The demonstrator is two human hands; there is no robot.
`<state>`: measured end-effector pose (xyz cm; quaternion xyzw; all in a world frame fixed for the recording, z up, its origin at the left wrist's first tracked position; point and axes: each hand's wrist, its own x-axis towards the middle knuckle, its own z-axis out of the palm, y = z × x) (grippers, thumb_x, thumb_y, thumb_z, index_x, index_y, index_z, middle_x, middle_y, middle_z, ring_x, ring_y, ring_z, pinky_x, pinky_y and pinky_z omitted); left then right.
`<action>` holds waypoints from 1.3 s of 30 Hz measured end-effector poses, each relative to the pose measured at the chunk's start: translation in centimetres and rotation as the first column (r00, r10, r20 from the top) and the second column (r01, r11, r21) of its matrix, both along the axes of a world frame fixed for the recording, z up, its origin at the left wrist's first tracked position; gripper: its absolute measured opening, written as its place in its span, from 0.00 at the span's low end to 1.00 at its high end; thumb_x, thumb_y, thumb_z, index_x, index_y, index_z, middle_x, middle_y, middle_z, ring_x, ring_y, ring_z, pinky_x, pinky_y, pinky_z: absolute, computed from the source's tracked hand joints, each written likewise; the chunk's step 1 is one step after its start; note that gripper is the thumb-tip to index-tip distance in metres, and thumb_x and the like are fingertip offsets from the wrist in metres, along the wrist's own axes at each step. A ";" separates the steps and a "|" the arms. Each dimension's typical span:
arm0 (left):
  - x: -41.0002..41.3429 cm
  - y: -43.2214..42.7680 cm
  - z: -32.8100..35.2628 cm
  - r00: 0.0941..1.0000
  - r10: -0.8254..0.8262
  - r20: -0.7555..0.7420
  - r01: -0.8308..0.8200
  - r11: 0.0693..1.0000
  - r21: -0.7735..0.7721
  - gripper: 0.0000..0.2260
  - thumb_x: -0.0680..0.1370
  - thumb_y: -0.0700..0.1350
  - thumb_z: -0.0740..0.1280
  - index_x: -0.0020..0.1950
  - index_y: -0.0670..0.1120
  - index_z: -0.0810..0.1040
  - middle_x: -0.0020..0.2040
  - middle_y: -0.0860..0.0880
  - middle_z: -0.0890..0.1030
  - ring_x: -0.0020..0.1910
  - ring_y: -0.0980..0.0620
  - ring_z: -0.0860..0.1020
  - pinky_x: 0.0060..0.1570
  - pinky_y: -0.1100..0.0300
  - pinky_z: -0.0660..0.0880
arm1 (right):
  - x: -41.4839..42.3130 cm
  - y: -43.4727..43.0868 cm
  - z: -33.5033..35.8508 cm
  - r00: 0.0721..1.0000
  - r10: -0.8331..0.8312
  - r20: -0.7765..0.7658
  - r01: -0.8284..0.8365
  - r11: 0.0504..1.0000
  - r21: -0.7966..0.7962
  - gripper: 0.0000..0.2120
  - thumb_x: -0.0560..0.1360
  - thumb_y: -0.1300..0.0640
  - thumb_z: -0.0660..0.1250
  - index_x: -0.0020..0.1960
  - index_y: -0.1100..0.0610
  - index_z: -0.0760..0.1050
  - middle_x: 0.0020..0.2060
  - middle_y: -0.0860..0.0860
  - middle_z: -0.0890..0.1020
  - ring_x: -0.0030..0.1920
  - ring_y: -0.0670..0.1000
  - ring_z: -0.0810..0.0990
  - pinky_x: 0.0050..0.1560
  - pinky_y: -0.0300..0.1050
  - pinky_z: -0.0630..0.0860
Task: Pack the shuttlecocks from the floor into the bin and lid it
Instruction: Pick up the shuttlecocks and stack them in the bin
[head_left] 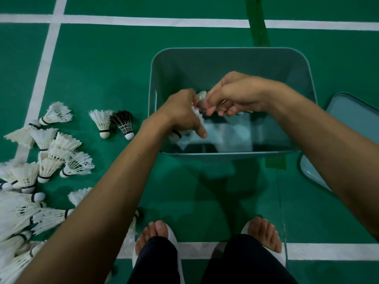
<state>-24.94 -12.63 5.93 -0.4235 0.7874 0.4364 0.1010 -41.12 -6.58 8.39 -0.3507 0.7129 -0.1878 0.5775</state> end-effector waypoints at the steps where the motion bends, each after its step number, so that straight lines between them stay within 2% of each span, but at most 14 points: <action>1: -0.4 0.1 0.1 0.997 0.004 -0.080 -0.006 1.000 -0.029 0.34 0.57 0.45 0.86 0.59 0.47 0.75 0.54 0.50 0.78 0.51 0.49 0.77 0.44 0.56 0.75 | -0.3 0.4 0.3 0.997 0.022 0.076 -0.022 1.000 0.005 0.05 0.75 0.63 0.72 0.48 0.64 0.84 0.40 0.57 0.86 0.31 0.48 0.78 0.27 0.36 0.71; 3: -1.3 0.5 0.4 0.977 -0.026 -0.213 0.008 0.996 -0.085 0.35 0.57 0.44 0.86 0.59 0.46 0.75 0.56 0.50 0.78 0.53 0.49 0.78 0.49 0.54 0.77 | -0.3 0.8 0.1 0.995 0.019 0.099 -0.017 1.000 -0.026 0.02 0.74 0.64 0.72 0.44 0.63 0.82 0.38 0.58 0.83 0.31 0.48 0.77 0.27 0.38 0.70; 6: -2.1 1.0 0.5 0.942 -0.046 -0.333 0.007 0.993 -0.118 0.31 0.56 0.43 0.85 0.55 0.45 0.75 0.49 0.51 0.80 0.43 0.51 0.78 0.39 0.58 0.74 | -0.1 1.0 -0.4 0.995 -0.074 0.070 0.083 0.987 -0.139 0.05 0.73 0.63 0.70 0.38 0.60 0.80 0.33 0.56 0.80 0.32 0.48 0.77 0.27 0.40 0.67; 9: -2.3 0.9 0.0 0.925 -0.070 -0.373 0.018 0.990 -0.142 0.29 0.56 0.43 0.84 0.51 0.47 0.73 0.45 0.52 0.79 0.40 0.53 0.77 0.36 0.60 0.71 | -0.3 1.3 -0.5 0.977 -0.081 0.199 0.112 0.982 -0.149 0.07 0.73 0.58 0.68 0.38 0.59 0.79 0.35 0.55 0.79 0.34 0.50 0.77 0.29 0.41 0.69; 11: -2.4 0.8 -0.3 0.929 -0.092 -0.358 0.040 0.988 -0.151 0.30 0.56 0.45 0.84 0.52 0.49 0.74 0.48 0.51 0.80 0.43 0.53 0.78 0.37 0.61 0.71 | -0.4 1.5 -0.7 0.992 0.007 0.126 0.017 0.981 -0.191 0.06 0.68 0.59 0.69 0.37 0.62 0.80 0.33 0.55 0.79 0.34 0.49 0.77 0.31 0.42 0.71; 15: -2.2 0.4 -0.8 0.953 -0.065 -0.297 0.044 0.996 -0.077 0.32 0.58 0.40 0.85 0.57 0.48 0.74 0.53 0.51 0.79 0.47 0.54 0.78 0.42 0.60 0.74 | -0.3 1.7 -1.0 0.982 0.152 -0.111 -0.175 0.955 -0.240 0.03 0.71 0.66 0.73 0.43 0.65 0.85 0.34 0.56 0.82 0.35 0.45 0.78 0.38 0.45 0.76; 18: -1.8 0.1 -0.7 0.982 -0.037 -0.186 0.023 0.997 -0.076 0.34 0.62 0.38 0.83 0.64 0.46 0.72 0.60 0.48 0.75 0.54 0.48 0.77 0.48 0.54 0.77 | -0.6 1.7 -2.1 0.950 0.064 -0.305 -0.137 0.965 -0.224 0.06 0.70 0.66 0.73 0.39 0.58 0.87 0.31 0.56 0.84 0.32 0.46 0.78 0.34 0.43 0.76; 20: -1.7 -0.2 -0.7 0.998 -0.044 -0.050 0.034 0.982 -0.187 0.25 0.68 0.36 0.76 0.63 0.43 0.72 0.59 0.45 0.75 0.54 0.45 0.77 0.49 0.53 0.76 | -0.8 1.9 -3.5 0.908 -0.031 -0.418 -0.041 0.986 -0.162 0.04 0.68 0.65 0.74 0.39 0.58 0.87 0.28 0.52 0.84 0.28 0.47 0.78 0.34 0.43 0.81; 24: -1.6 0.1 0.1 0.958 -0.038 0.283 0.119 0.954 -0.275 0.04 0.76 0.32 0.63 0.49 0.39 0.73 0.46 0.42 0.76 0.42 0.44 0.76 0.44 0.54 0.72 | 0.6 1.9 -5.3 0.925 -0.155 -0.346 0.155 0.987 -0.027 0.03 0.71 0.69 0.74 0.44 0.65 0.86 0.35 0.59 0.86 0.28 0.54 0.83 0.39 0.55 0.86; 26: -1.4 0.4 0.1 0.905 -0.087 0.416 0.200 0.951 -0.237 0.05 0.77 0.30 0.60 0.44 0.38 0.72 0.40 0.43 0.74 0.36 0.46 0.74 0.43 0.53 0.72 | 1.4 1.3 -5.5 0.940 -0.208 -0.269 0.222 0.975 0.020 0.01 0.72 0.70 0.74 0.44 0.68 0.84 0.33 0.60 0.84 0.25 0.54 0.81 0.40 0.56 0.86; 28: -1.2 0.6 -0.2 0.860 -0.147 0.489 0.274 0.941 -0.199 0.04 0.76 0.30 0.60 0.44 0.38 0.70 0.38 0.44 0.72 0.39 0.44 0.76 0.44 0.51 0.72 | 2.1 0.7 -5.5 0.947 -0.247 -0.206 0.268 0.960 0.080 0.04 0.73 0.70 0.74 0.41 0.68 0.81 0.31 0.59 0.83 0.23 0.53 0.79 0.38 0.52 0.86; 31: -1.1 0.5 -0.9 0.835 -0.201 0.513 0.319 0.935 -0.153 0.05 0.77 0.31 0.61 0.48 0.40 0.70 0.40 0.45 0.72 0.41 0.45 0.76 0.44 0.52 0.71 | 2.9 -0.1 -5.9 0.934 -0.321 -0.153 0.341 0.931 0.131 0.06 0.74 0.71 0.72 0.40 0.68 0.78 0.23 0.58 0.80 0.19 0.52 0.77 0.26 0.44 0.80; 36: -1.1 0.1 -1.9 0.846 -0.220 0.486 0.321 0.937 -0.136 0.05 0.77 0.32 0.63 0.44 0.40 0.71 0.40 0.45 0.73 0.36 0.49 0.73 0.44 0.53 0.71 | 3.2 -0.9 -7.5 0.866 -0.466 -0.183 0.493 0.858 0.146 0.04 0.76 0.69 0.71 0.43 0.65 0.79 0.33 0.58 0.80 0.21 0.52 0.77 0.19 0.42 0.76; 39: -1.1 0.0 -2.1 0.853 -0.220 0.473 0.316 0.940 -0.133 0.04 0.78 0.33 0.63 0.45 0.40 0.73 0.42 0.45 0.75 0.41 0.45 0.76 0.45 0.53 0.72 | 3.1 -1.1 -8.0 0.858 -0.489 -0.156 0.511 0.841 0.176 0.09 0.77 0.68 0.70 0.39 0.64 0.76 0.31 0.56 0.78 0.22 0.51 0.76 0.19 0.41 0.76</action>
